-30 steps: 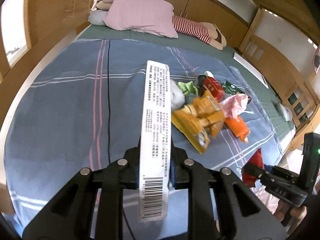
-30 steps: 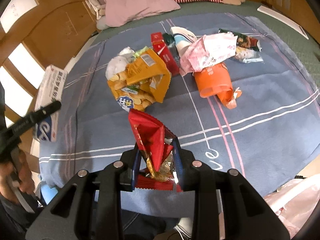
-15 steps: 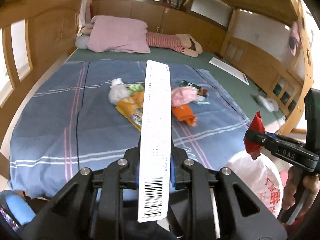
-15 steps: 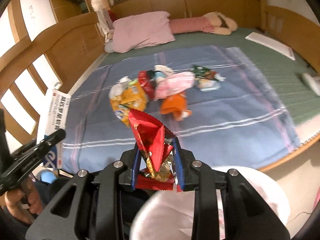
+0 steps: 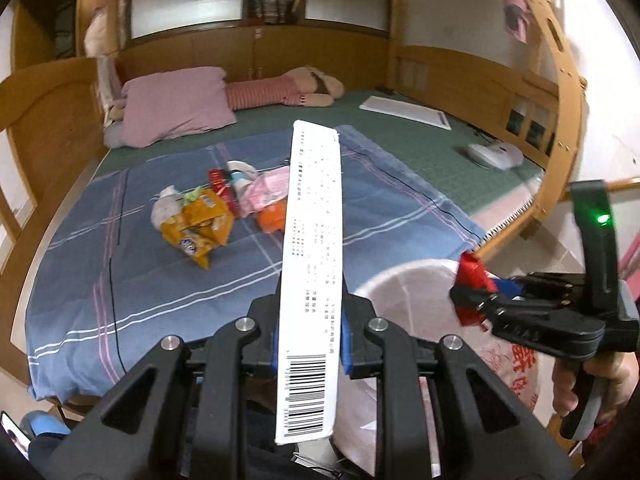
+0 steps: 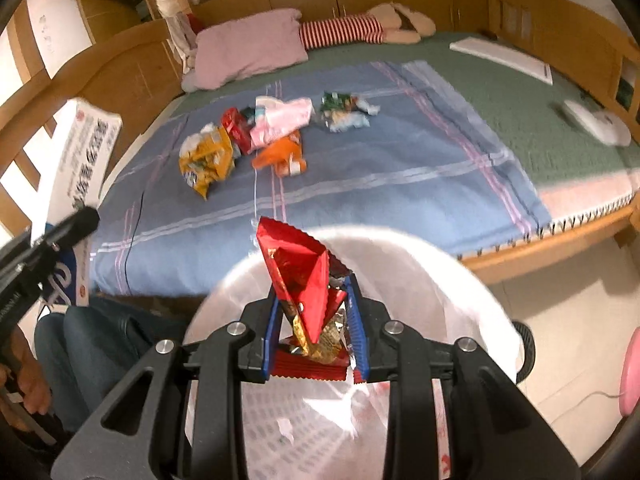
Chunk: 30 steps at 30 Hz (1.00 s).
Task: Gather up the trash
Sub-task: 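Drop red chip bag into bin with right tool while left tool drops medicine box, then grasp yellow chip bag with left tool while right tool grasps orange bag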
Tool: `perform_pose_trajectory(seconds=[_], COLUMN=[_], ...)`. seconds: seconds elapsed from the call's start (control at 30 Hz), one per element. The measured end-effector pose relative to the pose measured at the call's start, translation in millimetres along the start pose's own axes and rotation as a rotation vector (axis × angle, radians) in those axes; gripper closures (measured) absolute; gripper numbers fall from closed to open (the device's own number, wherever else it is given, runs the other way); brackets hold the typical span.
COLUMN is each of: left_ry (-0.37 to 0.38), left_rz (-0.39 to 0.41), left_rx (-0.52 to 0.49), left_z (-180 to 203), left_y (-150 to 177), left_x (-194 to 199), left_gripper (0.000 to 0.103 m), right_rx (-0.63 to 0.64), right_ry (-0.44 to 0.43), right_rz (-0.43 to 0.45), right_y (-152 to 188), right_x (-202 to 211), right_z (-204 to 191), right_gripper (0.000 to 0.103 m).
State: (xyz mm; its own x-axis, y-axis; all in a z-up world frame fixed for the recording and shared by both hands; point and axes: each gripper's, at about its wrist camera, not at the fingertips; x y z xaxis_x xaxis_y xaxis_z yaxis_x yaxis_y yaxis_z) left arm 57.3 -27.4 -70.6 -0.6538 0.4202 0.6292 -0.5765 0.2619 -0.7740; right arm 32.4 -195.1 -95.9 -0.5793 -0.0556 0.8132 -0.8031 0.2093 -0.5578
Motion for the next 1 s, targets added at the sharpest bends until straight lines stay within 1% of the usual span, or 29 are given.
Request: perform_pose_trajectory(seconds=[0.03,0.07,0.1,0.17,0.23,0.33,0.4,0.5,0.53,0.57,0.6,0.63,0.67,0.7,0.77,0.87,0.93,1.0], left_ry=[0.005,0.008,0.011,0.02,0.031,0.048,0.076,0.145,0.192,0.259,0.333,0.386,0.399,0.39,0.346,0.273,0.18,0.04], left_rz=[-0.001,-0.001,-0.002,-0.006,-0.01,-0.017,-0.033,-0.067,-0.085,-0.114,-0.149,-0.177,-0.182,-0.174,-0.166,-0.139,-0.117,-0.116], left_rx=[-0.011,-0.018,-0.027,-0.038,-0.049,-0.068,-0.074,-0.083,-0.085,-0.083,-0.08,-0.073,-0.068,-0.064,-0.065,-0.011,0.051,0.151], left_z=[7.4,12.7,16.8,23.7,31.2,39.2,44.9,52.1,56.0,59.6,62.3,65.0,64.7,65.1,59.3,33.5,1.4,-45.3], left_y=[0.5,1.6,1.8,2.0,2.9,5.4,6.5,10.1,12.1,14.4,16.8,19.4,21.6,23.5,22.5,14.7,6.0,-6.2], left_x=[1.5,3.1,3.3,3.5,4.2,3.0,-0.4,-8.8,-12.3,-17.0,-22.2,-26.5,-27.7,-29.3,-33.6,-41.3,-51.2,-72.9], left_gripper=[0.081,0.081,0.081,0.081,0.081,0.081,0.081,0.081,0.08,0.077,0.056,0.022,0.014,0.011,0.011,0.011,0.011,0.011], right_rx=[0.0,-0.003,-0.01,-0.025,-0.058,-0.102,-0.128,-0.167,-0.18,-0.189,-0.199,-0.213,-0.221,-0.231,-0.238,-0.23,-0.221,-0.211], right_ry=[-0.006,-0.016,-0.022,-0.026,-0.015,0.005,0.026,0.045,0.048,0.05,0.054,0.061,0.064,0.064,0.064,0.069,0.074,0.075], right_rz=[-0.019,-0.033,-0.028,0.002,0.049,0.117,0.162,0.214,0.225,0.23,0.236,0.241,0.243,0.243,0.24,0.229,0.223,0.214], right_y=[4.4,8.0,10.3,11.2,8.4,1.5,-1.6,-5.7,-6.6,-7.7,-8.7,-9.6,-10.0,-10.5,-12.1,-15.1,-17.9,-22.3], right_x=[-0.1,-0.5,1.5,9.7,22.0,38.7,48.9,61.2,63.7,64.8,65.5,65.7,65.6,64.8,62.7,57.4,53.6,47.1], right_z=[1.0,2.8,4.8,8.5,16.9,28.9,38.1,51.5,56.2,60.0,63.6,67.6,70.3,73.2,75.6,74.8,71.7,68.4], right_gripper=[0.069,0.061,0.058,0.049,0.045,0.044,0.044,0.044,0.044,0.044,0.044,0.041,0.039,0.039,0.039,0.039,0.039,0.039])
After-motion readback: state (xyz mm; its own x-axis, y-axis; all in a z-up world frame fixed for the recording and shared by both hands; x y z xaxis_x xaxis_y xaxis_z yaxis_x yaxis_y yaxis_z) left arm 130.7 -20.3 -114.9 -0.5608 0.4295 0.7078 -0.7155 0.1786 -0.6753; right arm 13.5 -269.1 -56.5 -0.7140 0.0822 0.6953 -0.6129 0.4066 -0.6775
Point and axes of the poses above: each gripper's, at about its wrist camera, not at the fingertips, and x roughly against the way its jaws point, z to its right, y to its underside, and after that the axes turned 4 degrees about y, right-handed
